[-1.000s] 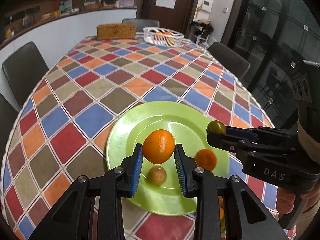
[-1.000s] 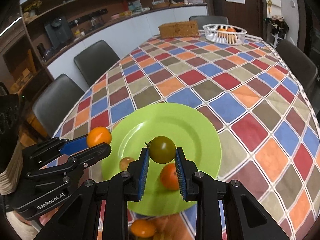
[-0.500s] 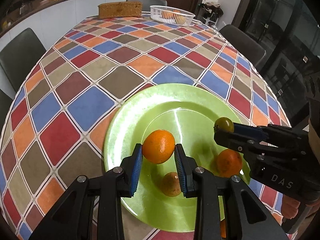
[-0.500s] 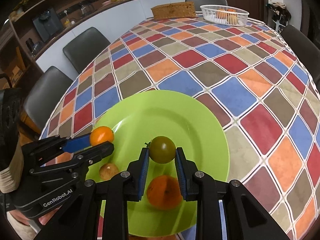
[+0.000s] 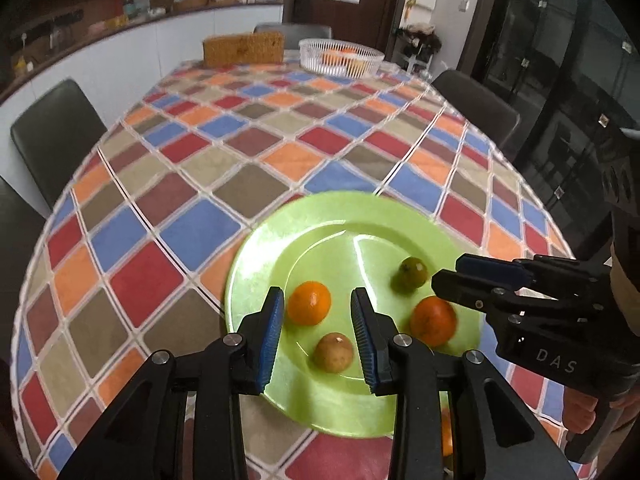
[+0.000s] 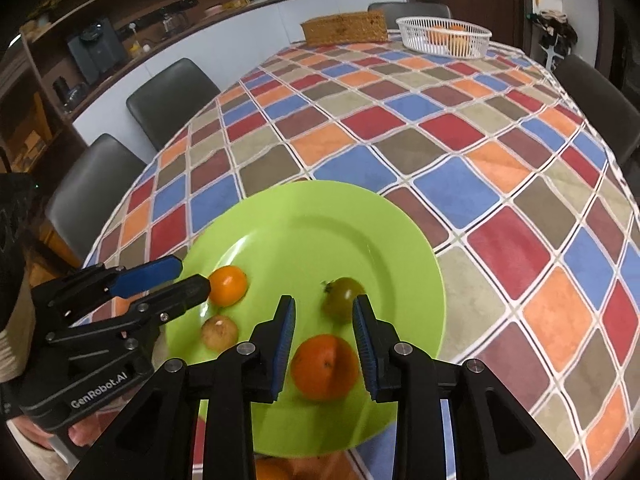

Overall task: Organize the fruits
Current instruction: 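Withdraw both tools from the plate toward the remaining fruits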

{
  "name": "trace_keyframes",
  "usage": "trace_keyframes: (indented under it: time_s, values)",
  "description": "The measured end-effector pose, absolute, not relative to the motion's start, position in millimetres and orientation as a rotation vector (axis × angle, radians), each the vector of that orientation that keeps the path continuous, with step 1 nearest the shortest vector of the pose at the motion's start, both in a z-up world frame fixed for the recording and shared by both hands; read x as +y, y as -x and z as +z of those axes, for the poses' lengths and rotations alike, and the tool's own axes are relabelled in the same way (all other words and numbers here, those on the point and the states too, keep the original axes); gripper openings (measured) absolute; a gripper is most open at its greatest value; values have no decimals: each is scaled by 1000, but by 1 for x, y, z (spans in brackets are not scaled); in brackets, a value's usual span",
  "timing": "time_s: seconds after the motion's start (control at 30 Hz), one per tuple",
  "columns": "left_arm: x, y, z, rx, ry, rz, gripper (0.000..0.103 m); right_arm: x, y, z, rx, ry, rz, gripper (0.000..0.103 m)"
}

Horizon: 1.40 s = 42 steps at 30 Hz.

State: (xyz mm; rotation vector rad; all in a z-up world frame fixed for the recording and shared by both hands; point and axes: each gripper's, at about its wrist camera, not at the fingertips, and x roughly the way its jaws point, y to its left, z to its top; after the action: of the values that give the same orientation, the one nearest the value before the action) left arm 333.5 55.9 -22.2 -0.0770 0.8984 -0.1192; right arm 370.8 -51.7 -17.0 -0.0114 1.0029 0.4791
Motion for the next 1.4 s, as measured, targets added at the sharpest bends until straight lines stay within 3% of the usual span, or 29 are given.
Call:
trace_keyframes:
  time_s: [0.23, 0.3, 0.5, 0.63, 0.93, 1.4]
  values:
    - [49, -292, 25, 778, 68, -112, 39, -59, -332, 28, 877, 25, 513, 31]
    - [47, -282, 35, 753, 67, -115, 41, -62, -321, 39, 847, 20, 514, 37]
    - [39, -240, 60, 672, 47, -88, 51, -72, -283, 68, 762, 21, 529, 37]
    - [28, -213, 68, 644, 39, -94, 56, -79, -258, 78, 726, 30, 543, 45]
    - [9, -167, 64, 630, 40, -74, 66, -96, -220, 87, 680, 87, 573, 45]
    - [-19, -133, 23, 685, 57, -33, 67, -112, -195, 61, 683, 236, 634, 48]
